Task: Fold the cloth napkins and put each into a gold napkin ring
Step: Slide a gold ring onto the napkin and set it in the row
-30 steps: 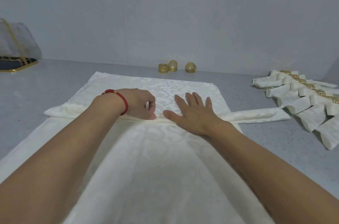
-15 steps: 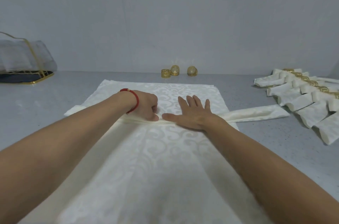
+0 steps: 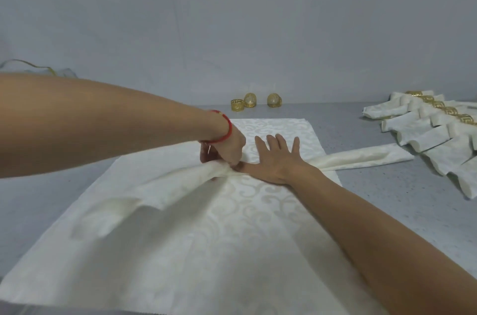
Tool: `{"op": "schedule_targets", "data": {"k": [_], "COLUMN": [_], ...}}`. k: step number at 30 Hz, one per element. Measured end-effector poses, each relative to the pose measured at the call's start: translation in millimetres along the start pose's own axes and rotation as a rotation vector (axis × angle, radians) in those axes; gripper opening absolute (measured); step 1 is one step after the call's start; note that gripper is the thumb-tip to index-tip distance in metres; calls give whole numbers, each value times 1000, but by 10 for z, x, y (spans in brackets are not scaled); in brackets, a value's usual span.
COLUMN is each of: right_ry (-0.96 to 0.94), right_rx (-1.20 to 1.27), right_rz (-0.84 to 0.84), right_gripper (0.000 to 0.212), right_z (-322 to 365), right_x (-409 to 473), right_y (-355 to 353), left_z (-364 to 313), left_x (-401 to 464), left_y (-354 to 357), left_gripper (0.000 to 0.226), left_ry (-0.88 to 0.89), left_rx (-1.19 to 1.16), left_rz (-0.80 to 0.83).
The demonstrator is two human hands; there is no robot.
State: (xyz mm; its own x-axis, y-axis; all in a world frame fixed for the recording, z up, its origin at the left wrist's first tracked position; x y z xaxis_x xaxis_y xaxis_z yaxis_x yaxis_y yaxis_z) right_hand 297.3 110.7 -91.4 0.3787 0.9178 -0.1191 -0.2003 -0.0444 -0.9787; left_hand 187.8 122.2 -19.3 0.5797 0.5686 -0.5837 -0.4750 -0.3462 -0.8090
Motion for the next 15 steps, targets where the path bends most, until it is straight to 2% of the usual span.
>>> {"op": "schedule_targets", "data": {"k": [3, 7, 12, 15], "right_ry": [3, -1, -32, -49], "right_rx": [7, -2, 8, 268], "right_rz": [19, 33, 100, 104], "right_gripper": [132, 123, 79, 60], "right_z": [22, 15, 19, -56], "right_x": [5, -6, 157, 199], "right_y": [-4, -3, 13, -128], "left_z": [142, 276, 371, 364], "left_x": [19, 44, 169, 227], "left_y": [29, 52, 70, 72], "left_gripper": [24, 31, 18, 16], "left_ry": [87, 254, 390, 436], "left_rx": [-236, -286, -408, -451], "left_rz": [115, 100, 17, -43]}}
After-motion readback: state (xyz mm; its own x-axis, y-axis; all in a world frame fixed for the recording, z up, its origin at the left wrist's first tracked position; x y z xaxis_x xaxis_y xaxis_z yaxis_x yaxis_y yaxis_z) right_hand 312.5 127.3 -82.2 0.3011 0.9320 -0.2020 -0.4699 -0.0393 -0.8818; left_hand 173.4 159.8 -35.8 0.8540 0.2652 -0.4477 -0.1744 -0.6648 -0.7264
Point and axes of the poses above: each hand's wrist, its own x-axis towards the middle knuckle, its own y-axis out of the palm, z = x × y, the point moved 8 cm from there along x, towards the middle knuckle, and after that the axes turned 7 degrees about y, right-handed, at the moved point
